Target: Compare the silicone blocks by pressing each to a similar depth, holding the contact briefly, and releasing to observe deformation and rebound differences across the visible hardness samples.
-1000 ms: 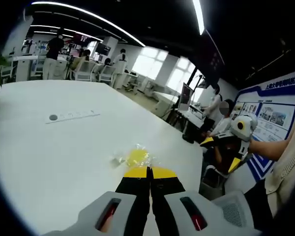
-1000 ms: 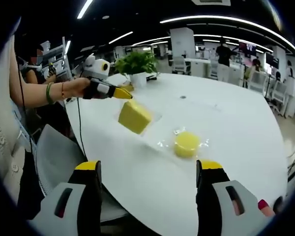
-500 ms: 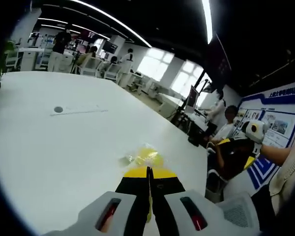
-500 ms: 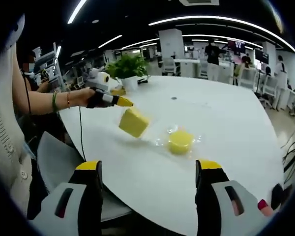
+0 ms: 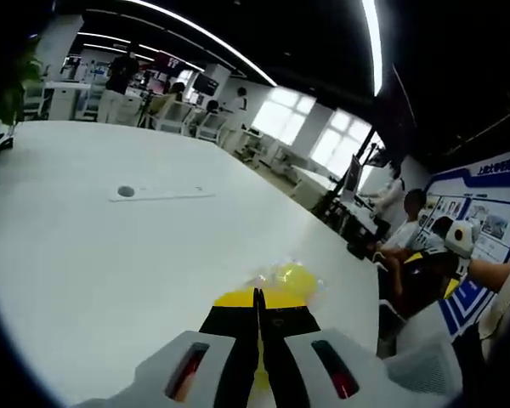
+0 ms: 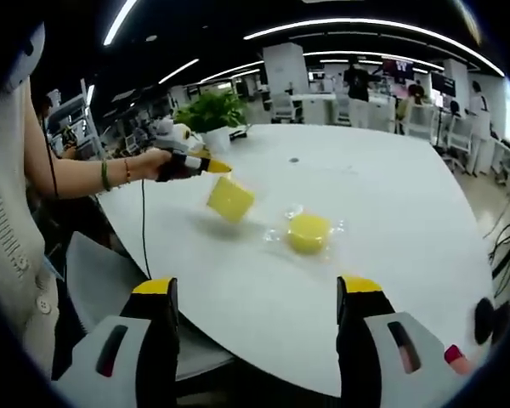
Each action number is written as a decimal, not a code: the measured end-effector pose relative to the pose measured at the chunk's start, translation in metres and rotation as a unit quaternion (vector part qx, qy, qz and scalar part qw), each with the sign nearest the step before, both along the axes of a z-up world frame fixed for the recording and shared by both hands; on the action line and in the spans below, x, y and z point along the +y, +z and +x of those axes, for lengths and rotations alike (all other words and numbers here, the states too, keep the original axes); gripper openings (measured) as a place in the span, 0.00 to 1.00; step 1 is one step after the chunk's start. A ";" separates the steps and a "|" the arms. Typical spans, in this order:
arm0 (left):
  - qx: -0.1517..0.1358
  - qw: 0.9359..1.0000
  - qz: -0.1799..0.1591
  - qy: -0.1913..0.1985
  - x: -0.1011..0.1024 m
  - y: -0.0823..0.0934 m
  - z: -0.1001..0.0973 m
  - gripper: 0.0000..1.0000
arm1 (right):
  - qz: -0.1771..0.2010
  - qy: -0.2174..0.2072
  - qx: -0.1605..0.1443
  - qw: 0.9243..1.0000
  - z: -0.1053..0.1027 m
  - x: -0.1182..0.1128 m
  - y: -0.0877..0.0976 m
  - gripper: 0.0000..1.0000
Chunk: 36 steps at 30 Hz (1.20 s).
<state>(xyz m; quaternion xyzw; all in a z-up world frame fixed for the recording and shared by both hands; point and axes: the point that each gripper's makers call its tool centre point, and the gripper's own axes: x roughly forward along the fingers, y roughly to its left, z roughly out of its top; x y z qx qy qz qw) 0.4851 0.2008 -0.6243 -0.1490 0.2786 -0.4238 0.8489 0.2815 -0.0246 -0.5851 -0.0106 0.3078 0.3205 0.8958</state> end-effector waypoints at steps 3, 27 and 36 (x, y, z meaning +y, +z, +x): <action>0.003 1.000 0.004 0.004 0.004 -0.006 0.005 0.00 | -0.002 -0.001 0.005 1.000 0.000 0.000 -0.003 0.70; 0.061 0.997 0.044 0.014 0.026 -0.080 0.028 0.00 | 0.001 -0.018 0.012 1.000 0.009 0.004 0.003 0.70; 0.063 0.997 0.051 0.016 0.031 -0.090 0.030 0.00 | 0.000 -0.008 -0.002 1.000 0.017 0.011 0.012 0.69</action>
